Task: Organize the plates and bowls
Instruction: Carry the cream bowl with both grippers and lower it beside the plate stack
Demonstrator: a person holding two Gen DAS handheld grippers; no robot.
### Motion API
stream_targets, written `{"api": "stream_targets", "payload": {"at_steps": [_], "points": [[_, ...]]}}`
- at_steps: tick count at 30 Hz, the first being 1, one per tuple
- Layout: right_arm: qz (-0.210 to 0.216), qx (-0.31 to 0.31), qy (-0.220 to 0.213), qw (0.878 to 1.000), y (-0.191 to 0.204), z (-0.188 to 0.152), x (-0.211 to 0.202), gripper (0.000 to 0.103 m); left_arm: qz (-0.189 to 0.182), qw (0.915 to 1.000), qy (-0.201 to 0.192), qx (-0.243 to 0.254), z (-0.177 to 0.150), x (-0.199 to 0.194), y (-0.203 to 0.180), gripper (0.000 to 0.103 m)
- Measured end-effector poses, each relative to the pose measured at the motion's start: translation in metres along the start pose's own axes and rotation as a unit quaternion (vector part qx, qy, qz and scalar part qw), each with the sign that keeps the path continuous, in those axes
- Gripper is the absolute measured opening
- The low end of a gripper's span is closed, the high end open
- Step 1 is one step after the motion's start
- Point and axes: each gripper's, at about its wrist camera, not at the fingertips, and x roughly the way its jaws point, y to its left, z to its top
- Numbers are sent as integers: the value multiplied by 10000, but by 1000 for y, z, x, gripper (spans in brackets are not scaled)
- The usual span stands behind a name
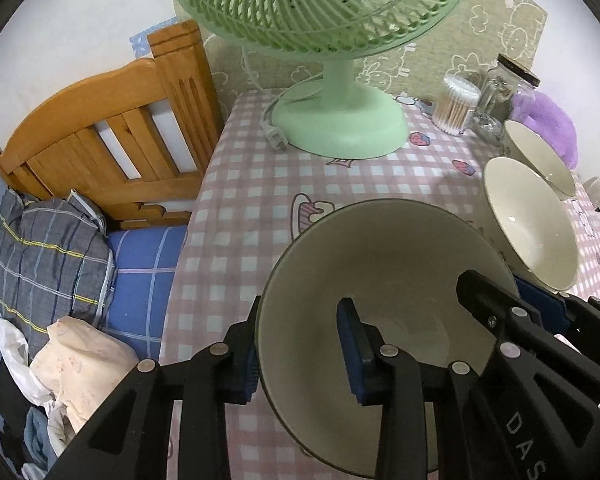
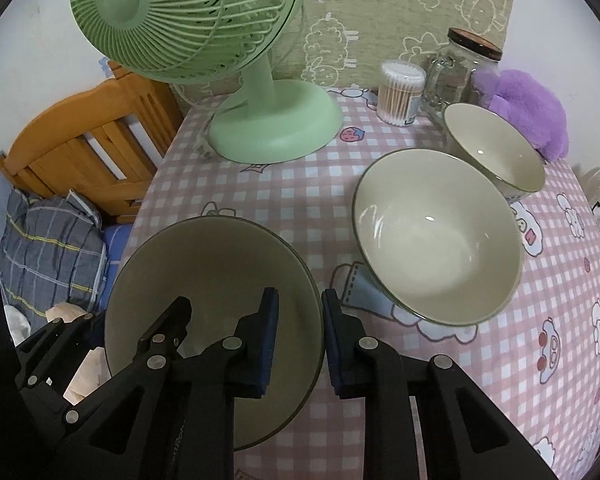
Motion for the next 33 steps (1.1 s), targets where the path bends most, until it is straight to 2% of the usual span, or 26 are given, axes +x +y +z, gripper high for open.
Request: {"api": "stream_targets", "payload": {"at_steps": [11, 19, 27, 33], "points": [[122, 55, -183, 9997, -28, -14, -38, 25, 144, 9997, -171, 106, -11, -40, -35, 33], [178, -14, -271, 9995, -59, -23, -71, 25, 200, 9994, -270, -13, -22, -73, -67, 33], [248, -244, -300, 9989, -101, -36, -103, 25, 248, 9990, -312, -203, -38, -99, -110, 33], [191, -277, -302, 9990, -139, -51, -120, 25, 186, 9992, -310, -171, -51, -109, -147, 33]]}}
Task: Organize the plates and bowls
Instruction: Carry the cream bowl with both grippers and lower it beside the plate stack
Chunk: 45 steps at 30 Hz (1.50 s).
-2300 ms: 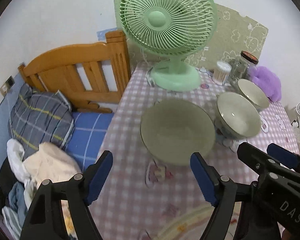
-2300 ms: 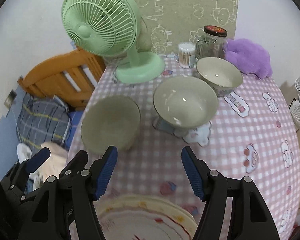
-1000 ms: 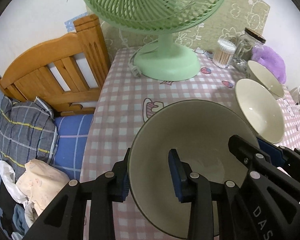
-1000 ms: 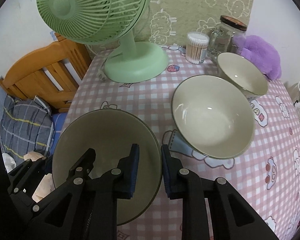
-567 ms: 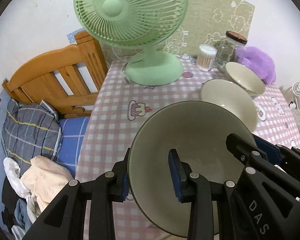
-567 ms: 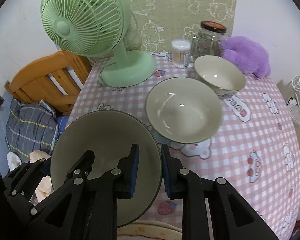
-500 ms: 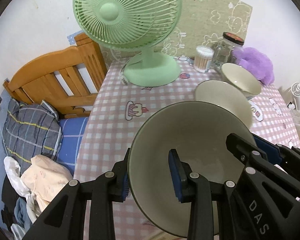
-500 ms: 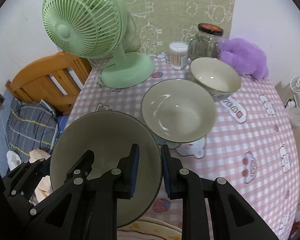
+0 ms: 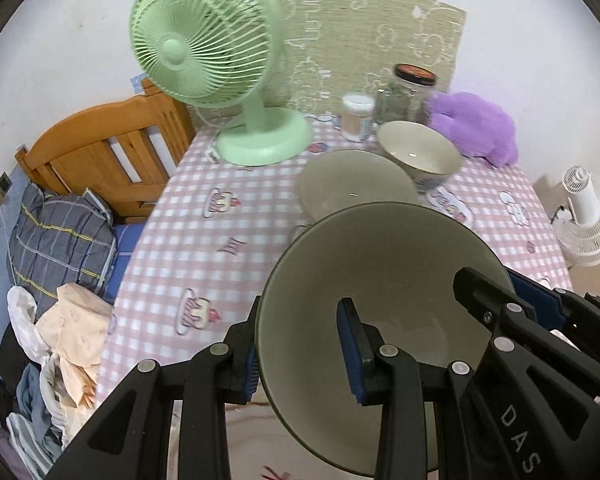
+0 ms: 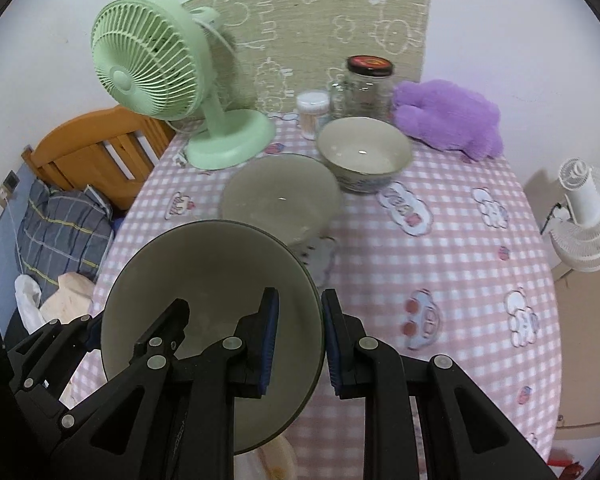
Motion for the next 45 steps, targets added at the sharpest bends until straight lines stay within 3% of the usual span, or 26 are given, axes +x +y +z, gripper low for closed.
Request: {"api": "stream_targets", "payload": {"at_steps": [9, 25, 33, 45], "points": [[23, 112, 75, 9999, -57, -32, -19, 25, -42, 9999, 94, 34, -26, -12, -55, 33], [-58, 64, 585, 9983, -134, -107, -25, 25, -172, 9978, 621, -157, -102, -8, -131, 33], [20, 82, 968, 9953, -147, -137, -11, 25, -53, 9957, 872, -292, -130, -4, -139, 33], [321, -50, 1080, 9936, -133, -137, -7, 25, 190, 9933, 1049, -440, -131, -4, -125, 33]]}}
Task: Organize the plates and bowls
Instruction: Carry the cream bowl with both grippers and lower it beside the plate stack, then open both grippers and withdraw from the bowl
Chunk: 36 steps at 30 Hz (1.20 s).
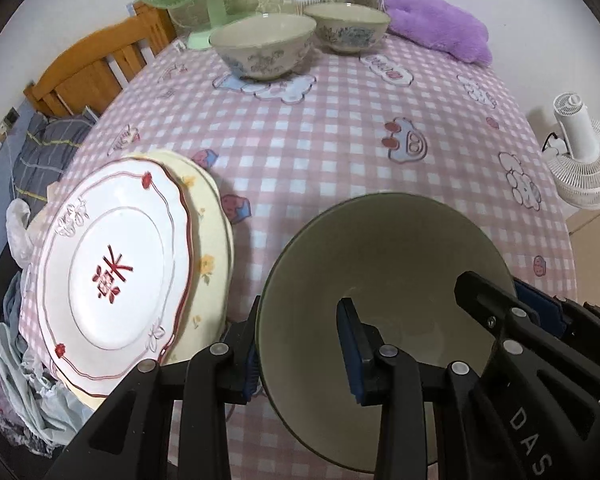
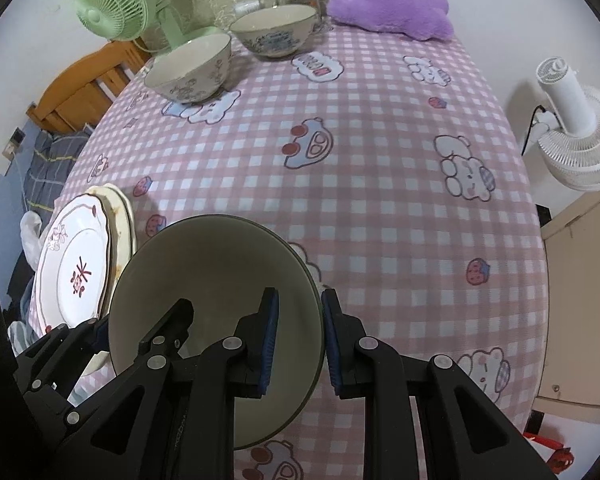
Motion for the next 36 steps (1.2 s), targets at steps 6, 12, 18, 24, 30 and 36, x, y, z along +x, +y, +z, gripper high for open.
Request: {"api": "stream_targets", "payload": {"at_steps": [6, 12, 18, 24, 30, 36], "points": [[-12, -89, -108, 9999, 4, 4, 1, 35, -168, 9998, 78, 83, 3, -1, 0, 55], [108, -37, -107, 9999, 8, 2, -3, 71, -195, 9998, 13, 90, 1, -12, 8, 80], [65, 10, -417, 9991, 19, 6, -22, 71, -335, 9988, -294, 179, 10, -31, 18, 85], [-159, 130, -781, 9967, 35, 11, -45, 73, -426, 9967, -616, 299, 22, -49, 34, 85], [-240, 369, -982, 9942, 58, 20, -61, 73, -557, 9937, -804, 551, 41, -64, 54, 85], [-299, 530, -1345, 9890, 84, 41, -77, 73, -647, 9896, -1108, 645, 69, -77, 79, 84]]}}
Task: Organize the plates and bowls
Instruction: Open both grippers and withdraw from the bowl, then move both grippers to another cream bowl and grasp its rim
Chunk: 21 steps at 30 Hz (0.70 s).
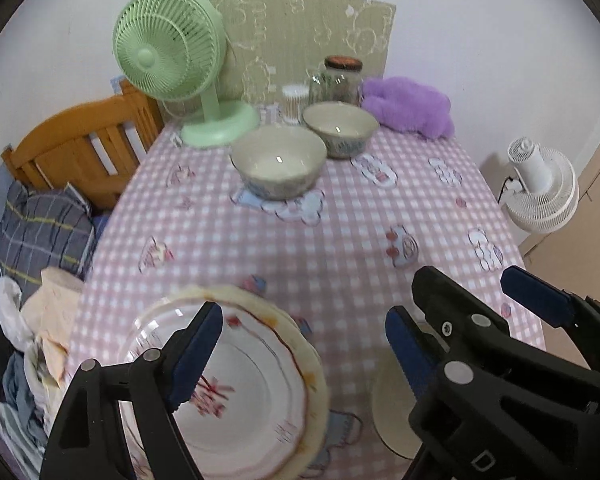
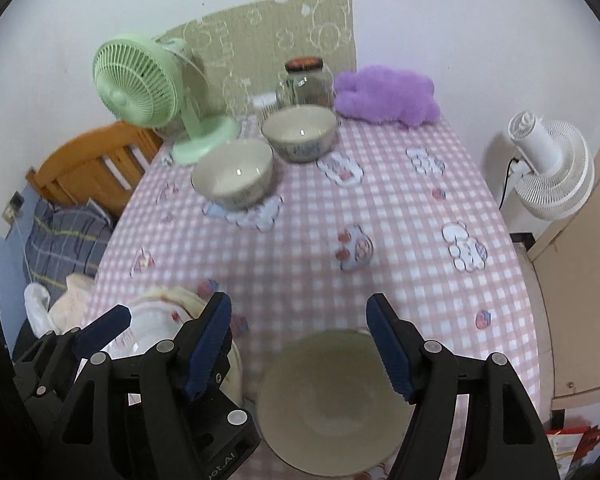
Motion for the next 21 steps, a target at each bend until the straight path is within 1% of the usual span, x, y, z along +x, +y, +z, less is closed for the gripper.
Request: {"api": "stream_targets", "payload": {"at_steps": [5, 9, 12, 15, 17, 19, 21], "points": [[-206, -220, -58, 9995, 27, 25, 6, 74, 13, 9999, -135, -9, 21, 3, 20, 84], [-187, -137, -187, 9996, 38, 41, 11, 74, 65, 9995, -297, -19, 40, 5, 34, 84], [-140, -137, -233, 9995, 44, 56, 19, 75, 185, 9991, -365, -71, 56, 10, 41, 84], [-64, -113, -219, 9997, 51, 72, 29, 75, 244, 9989, -376, -167, 69, 17, 49, 84], [-100, -142, -244, 9996, 55, 83, 36, 75, 279, 9985, -421, -219, 79, 25, 53, 84], [-120, -179, -256, 9994, 57, 91, 45, 75, 348, 9984, -381, -251, 89, 35, 56, 84], [-71, -178, -192, 9996, 58, 102, 59, 75, 406, 9980, -372, -295, 97, 46, 60, 84]]}}
